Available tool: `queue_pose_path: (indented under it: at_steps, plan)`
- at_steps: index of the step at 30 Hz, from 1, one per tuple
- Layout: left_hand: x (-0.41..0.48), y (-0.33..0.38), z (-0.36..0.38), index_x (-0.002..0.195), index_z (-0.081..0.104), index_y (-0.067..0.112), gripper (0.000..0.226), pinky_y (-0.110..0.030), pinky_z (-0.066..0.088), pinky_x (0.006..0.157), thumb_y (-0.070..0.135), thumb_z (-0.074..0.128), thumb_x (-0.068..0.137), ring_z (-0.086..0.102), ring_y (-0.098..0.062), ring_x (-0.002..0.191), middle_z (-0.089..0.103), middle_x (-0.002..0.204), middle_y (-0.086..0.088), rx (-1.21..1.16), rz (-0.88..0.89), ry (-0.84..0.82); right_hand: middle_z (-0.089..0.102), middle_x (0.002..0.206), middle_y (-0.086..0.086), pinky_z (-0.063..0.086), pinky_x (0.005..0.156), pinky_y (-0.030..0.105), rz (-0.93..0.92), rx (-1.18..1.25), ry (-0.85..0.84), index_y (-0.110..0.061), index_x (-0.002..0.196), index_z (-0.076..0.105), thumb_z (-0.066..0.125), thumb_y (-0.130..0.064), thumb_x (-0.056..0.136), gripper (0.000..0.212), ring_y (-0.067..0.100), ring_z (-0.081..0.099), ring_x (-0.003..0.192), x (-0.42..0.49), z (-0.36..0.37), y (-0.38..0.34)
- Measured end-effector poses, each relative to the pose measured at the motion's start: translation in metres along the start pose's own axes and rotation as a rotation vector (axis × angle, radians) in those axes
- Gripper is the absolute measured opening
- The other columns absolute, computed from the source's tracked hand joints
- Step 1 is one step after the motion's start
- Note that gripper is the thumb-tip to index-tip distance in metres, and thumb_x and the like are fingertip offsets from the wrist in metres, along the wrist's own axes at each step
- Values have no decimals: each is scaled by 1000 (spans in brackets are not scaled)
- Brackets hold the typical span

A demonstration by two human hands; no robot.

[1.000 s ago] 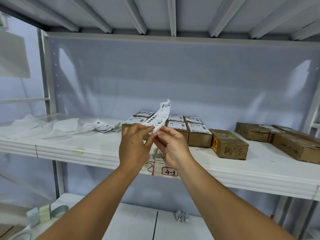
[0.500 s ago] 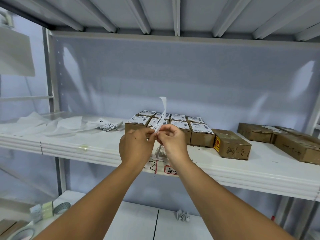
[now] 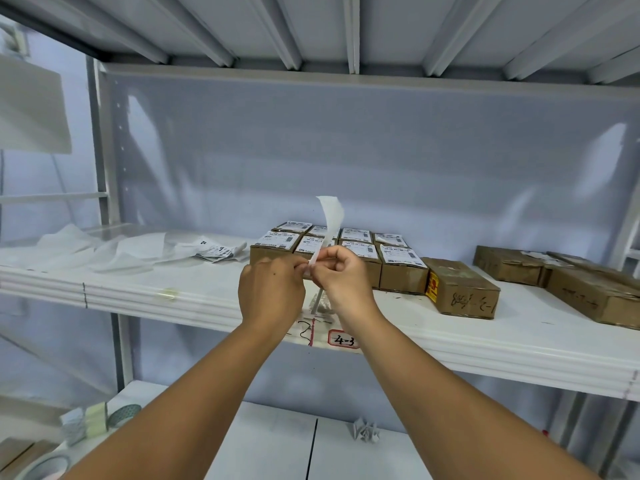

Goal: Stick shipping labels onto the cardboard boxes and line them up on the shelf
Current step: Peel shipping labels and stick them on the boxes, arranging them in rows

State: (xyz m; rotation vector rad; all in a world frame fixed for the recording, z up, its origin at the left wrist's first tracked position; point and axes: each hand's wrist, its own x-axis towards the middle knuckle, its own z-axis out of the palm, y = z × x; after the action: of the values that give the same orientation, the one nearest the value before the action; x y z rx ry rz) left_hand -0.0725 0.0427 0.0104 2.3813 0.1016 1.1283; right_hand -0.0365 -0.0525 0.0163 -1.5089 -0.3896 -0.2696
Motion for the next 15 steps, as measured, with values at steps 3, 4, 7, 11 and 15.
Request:
queue_pose_path:
  at_steps: [3, 4, 7, 11, 15]
  plan:
    - [4, -1, 0, 87, 71, 27, 21, -32, 46, 73, 21, 51, 93, 61, -24, 85, 71, 89, 1, -173, -140, -92, 54, 65, 1, 42, 69, 30, 0, -15, -26, -17, 74, 57, 58, 9, 79, 26, 18, 51, 67, -1, -3, -2]
    - [6, -2, -1, 84, 70, 28, 21, -32, 47, 72, 22, 52, 93, 62, -23, 84, 71, 89, 3, -220, -172, -101, 56, 66, 1, 41, 66, 28, 0, -12, -35, -17, 75, 58, 57, 9, 79, 26, 17, 51, 66, -1, -4, -3]
    - [9, -3, -2, 76, 62, 29, 23, -32, 49, 76, 20, 52, 94, 63, -18, 84, 70, 85, 6, -323, -184, -84, 63, 78, 9, 46, 63, 25, 9, 38, -42, -13, 81, 60, 52, 10, 82, 25, 19, 57, 68, -2, -6, -6]
    - [4, 2, -3, 87, 66, 21, 13, -25, 41, 73, 18, 55, 92, 57, -13, 84, 67, 88, 8, -418, -32, -78, 63, 77, 10, 55, 65, 21, 72, 292, -22, -8, 82, 58, 55, 11, 85, 20, 12, 64, 58, -3, -6, -11]
    - [4, 2, 3, 92, 69, 26, 7, -30, 42, 79, 27, 64, 86, 54, -17, 95, 66, 93, 13, -336, 12, -7, 62, 80, 12, 57, 69, 22, 128, 427, -30, -8, 84, 57, 56, 6, 89, 15, 12, 64, 61, -5, -7, -11]
